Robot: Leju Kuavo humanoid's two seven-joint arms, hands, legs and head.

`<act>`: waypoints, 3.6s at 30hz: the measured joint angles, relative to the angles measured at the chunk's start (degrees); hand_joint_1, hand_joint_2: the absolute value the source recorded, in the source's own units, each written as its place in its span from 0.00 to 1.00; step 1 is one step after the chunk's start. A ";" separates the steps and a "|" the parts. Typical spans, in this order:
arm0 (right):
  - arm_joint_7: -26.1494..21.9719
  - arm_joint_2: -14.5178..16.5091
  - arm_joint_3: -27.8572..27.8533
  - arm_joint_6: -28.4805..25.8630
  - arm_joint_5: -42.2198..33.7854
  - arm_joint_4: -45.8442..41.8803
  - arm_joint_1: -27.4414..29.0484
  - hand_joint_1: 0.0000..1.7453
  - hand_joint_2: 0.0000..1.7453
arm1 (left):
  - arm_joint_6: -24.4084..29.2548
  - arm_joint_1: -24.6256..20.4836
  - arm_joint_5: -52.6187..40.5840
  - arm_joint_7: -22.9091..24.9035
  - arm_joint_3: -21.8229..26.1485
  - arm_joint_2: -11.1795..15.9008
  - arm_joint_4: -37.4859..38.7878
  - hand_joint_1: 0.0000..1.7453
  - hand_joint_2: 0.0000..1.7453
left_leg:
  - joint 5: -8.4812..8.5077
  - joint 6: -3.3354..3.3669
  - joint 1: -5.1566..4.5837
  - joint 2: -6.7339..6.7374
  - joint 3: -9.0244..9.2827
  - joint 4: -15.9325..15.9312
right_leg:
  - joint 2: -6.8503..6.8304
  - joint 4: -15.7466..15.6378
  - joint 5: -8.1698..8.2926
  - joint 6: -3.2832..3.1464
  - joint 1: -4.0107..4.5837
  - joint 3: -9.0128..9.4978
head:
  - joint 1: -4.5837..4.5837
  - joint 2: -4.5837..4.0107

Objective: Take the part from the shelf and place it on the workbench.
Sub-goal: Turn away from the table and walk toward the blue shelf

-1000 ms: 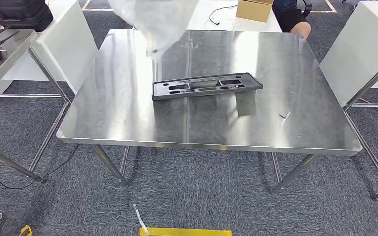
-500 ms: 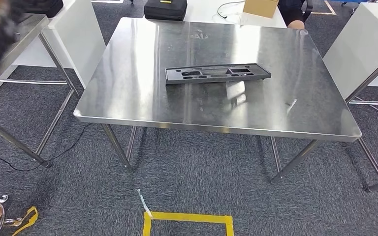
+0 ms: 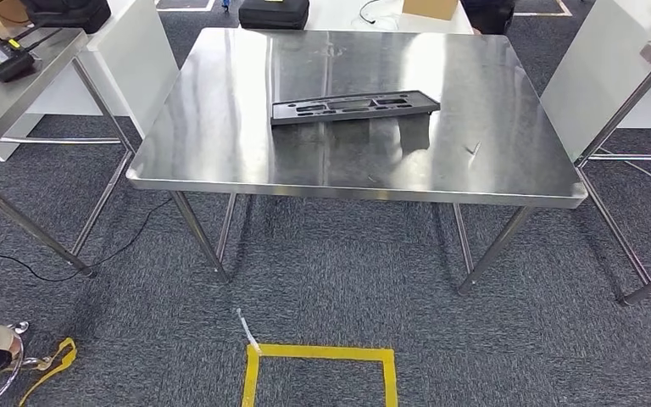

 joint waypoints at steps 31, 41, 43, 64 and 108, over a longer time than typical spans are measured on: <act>-1.45 -0.07 -0.69 -1.81 -4.61 0.02 1.28 0.00 0.00 | -0.37 1.18 -2.97 -1.49 -1.86 0.31 0.03 0.00 0.00 | 0.24 -0.13 0.08 0.14 -0.37 1.18 | 0.07 0.59 -0.60 0.03 -0.03 -0.42 | 0.08 0.00; -0.62 0.72 -2.34 -3.38 -5.96 0.02 1.69 0.00 0.00 | -0.20 2.35 -4.61 -1.73 -3.28 0.80 0.04 0.00 0.00 | 3.06 0.54 -0.28 -0.20 10.81 -13.14 | -0.10 3.73 1.69 2.79 0.12 -5.38 | 0.08 0.00; -0.62 0.72 -2.34 -3.39 -5.96 0.02 1.71 0.00 0.00 | -0.20 2.35 -4.61 -1.70 -3.29 0.80 0.04 0.00 0.00 | 3.07 0.56 -0.28 -0.19 10.79 -13.18 | -0.09 3.73 1.73 2.85 0.12 -5.41 | 0.07 0.00; 0.83 0.93 -2.69 -3.58 -2.75 -0.07 1.14 0.00 0.00 | 1.64 2.86 -2.89 -2.13 -3.22 0.28 0.07 0.00 0.00 | 0.74 -0.42 0.33 0.09 1.40 2.63 | 0.00 1.20 0.42 0.11 0.19 -2.20 | 0.02 0.00; -2.47 1.52 -1.75 -2.46 -3.05 -0.85 1.24 0.00 0.00 | 1.16 2.43 -1.55 -5.06 -2.14 0.10 -0.16 0.00 0.00 | 5.88 3.62 -0.25 0.50 8.89 -15.19 | 0.36 17.60 -6.82 2.25 0.30 -11.22 | 0.42 0.00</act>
